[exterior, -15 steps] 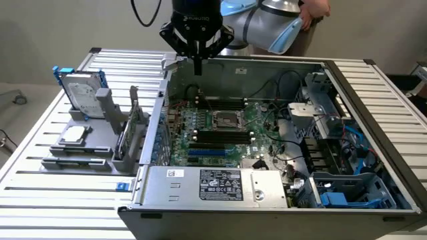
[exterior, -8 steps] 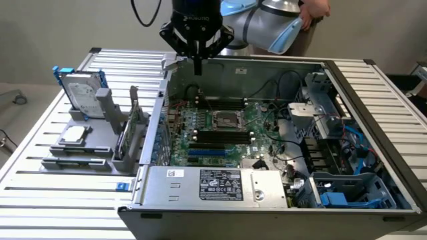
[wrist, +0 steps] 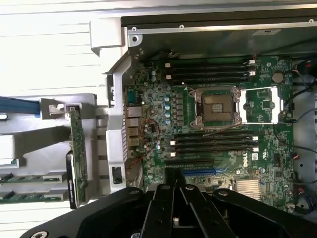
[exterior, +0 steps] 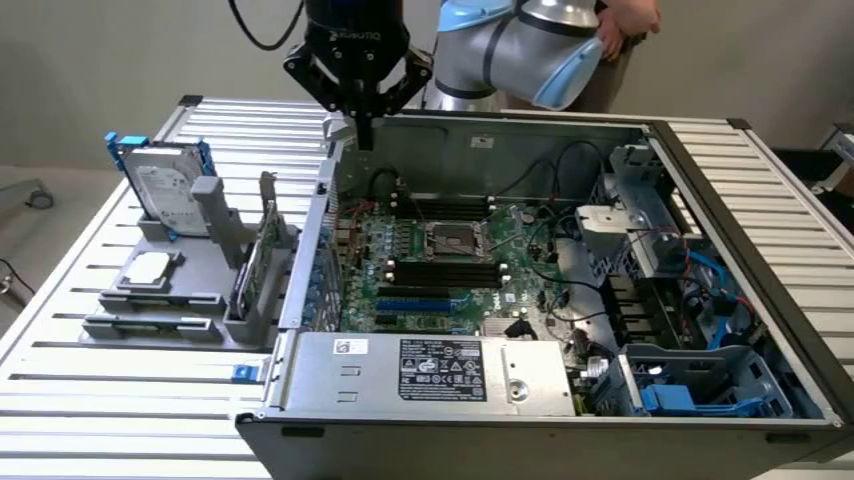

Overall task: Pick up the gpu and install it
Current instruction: 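Reach for the gpu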

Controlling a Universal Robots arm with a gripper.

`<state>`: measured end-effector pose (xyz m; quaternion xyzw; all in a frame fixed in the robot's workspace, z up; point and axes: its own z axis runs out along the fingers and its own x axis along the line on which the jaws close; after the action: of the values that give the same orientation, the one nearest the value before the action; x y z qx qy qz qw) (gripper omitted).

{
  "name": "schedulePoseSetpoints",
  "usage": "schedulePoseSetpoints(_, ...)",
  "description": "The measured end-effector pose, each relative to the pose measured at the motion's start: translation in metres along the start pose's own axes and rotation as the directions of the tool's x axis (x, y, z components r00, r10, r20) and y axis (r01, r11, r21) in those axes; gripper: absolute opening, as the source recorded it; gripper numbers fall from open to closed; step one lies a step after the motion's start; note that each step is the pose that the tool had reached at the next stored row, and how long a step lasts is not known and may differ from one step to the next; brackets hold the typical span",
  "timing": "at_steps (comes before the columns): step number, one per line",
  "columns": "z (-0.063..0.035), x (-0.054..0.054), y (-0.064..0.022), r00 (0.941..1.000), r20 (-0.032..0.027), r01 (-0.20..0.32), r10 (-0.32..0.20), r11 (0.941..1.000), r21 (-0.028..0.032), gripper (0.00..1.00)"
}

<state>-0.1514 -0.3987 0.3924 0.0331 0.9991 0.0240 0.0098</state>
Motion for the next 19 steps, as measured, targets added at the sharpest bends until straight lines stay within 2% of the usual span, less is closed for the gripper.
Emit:
schedulePoseSetpoints(6,0.0011,0.026,-0.0018,1.0,-0.0014,0.002,-0.002,1.0,0.0004,0.11)
schedulePoseSetpoints(19,0.0107,0.074,-0.0054,0.9999,-0.0094,0.012,-0.012,0.9999,0.0047,0.11)
